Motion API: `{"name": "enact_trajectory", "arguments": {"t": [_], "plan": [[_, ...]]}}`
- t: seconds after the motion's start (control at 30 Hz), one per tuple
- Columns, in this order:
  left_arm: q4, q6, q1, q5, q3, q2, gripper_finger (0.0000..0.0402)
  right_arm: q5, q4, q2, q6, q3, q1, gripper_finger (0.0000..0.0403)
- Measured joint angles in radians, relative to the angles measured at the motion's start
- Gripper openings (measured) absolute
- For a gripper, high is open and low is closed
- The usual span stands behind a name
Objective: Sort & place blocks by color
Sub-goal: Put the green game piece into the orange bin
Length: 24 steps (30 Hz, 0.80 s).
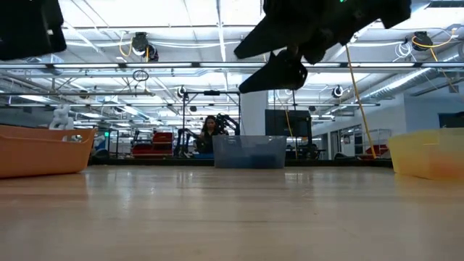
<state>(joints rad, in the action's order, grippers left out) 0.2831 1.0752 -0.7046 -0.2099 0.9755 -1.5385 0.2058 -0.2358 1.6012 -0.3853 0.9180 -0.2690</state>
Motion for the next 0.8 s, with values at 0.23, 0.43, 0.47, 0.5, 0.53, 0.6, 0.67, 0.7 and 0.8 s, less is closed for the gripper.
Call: {"name": "enact_trajectory", "arguments": {"t": [0.23, 0.43, 0.47, 0.5, 0.53, 0.6, 0.67, 0.7, 0.8], "plan": [[0.170, 0.000, -0.036, 0.000, 0.216, -0.173, 0.0223, 0.002, -0.032, 0.000, -0.013, 0.000, -0.068, 0.0373], [0.441, 0.022, -0.045, -0.002, 0.405, -0.289, 0.0223, 0.001, -0.036, 0.000, -0.022, 0.000, -0.098, 0.0373], [0.452, 0.032, -0.046, -0.005, 0.421, -0.296, 0.0223, 0.001, -0.036, 0.000, -0.022, 0.000, -0.102, 0.0373], [0.453, 0.039, -0.048, -0.010, 0.432, -0.300, 0.0223, 0.000, -0.035, 0.000, -0.021, 0.000, -0.106, 0.0373], [0.452, 0.047, -0.049, -0.017, 0.440, -0.302, 0.0223, -0.001, -0.033, 0.000, -0.018, 0.000, -0.110, 0.0373], [0.454, 0.067, -0.051, -0.031, 0.443, -0.301, 0.0223, -0.001, -0.029, 0.000, -0.012, 0.000, -0.115, 0.0373], [0.473, 0.086, -0.051, -0.039, 0.443, -0.302, 0.0223, 0.000, -0.027, 0.000, -0.004, 0.000, -0.118, 0.0373], [0.487, 0.095, -0.051, -0.041, 0.443, -0.302, 0.0223, -0.001, -0.025, 0.000, 0.003, 0.000, -0.119, 0.0373], [0.515, 0.133, -0.051, -0.043, 0.443, -0.302, 0.0223, -0.001, -0.022, 0.000, 0.006, 0.000, -0.120, 0.0373]]}}
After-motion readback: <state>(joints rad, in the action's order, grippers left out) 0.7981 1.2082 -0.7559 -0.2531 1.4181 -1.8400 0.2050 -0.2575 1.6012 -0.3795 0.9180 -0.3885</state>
